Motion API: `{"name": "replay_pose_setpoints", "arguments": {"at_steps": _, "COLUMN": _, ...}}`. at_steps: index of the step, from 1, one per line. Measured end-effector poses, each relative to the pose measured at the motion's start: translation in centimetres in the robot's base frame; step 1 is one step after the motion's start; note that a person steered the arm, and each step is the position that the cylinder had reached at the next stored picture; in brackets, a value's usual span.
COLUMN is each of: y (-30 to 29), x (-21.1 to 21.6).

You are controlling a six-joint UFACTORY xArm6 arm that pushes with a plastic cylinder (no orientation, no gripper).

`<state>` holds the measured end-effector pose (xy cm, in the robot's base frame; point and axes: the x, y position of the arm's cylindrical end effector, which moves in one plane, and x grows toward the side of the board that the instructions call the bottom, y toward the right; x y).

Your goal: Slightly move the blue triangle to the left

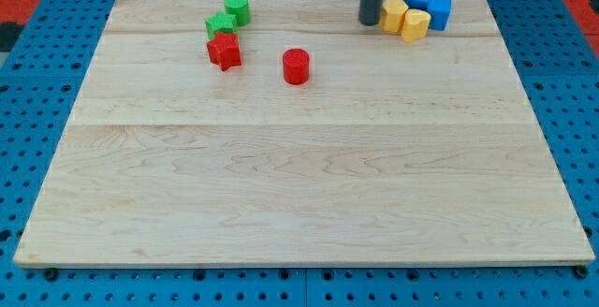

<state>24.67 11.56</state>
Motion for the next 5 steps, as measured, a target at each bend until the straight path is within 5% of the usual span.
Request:
{"name": "replay_pose_setpoints", "arguments": {"at_steps": 2, "y": -0.9, "x": -0.1}}
{"name": "replay_pose_setpoints", "arguments": {"at_steps": 4, "y": -1.4, "x": 9.9}}
{"name": "replay_pose_setpoints", "arguments": {"at_steps": 5, "y": 7.6, "x": 10.7}}
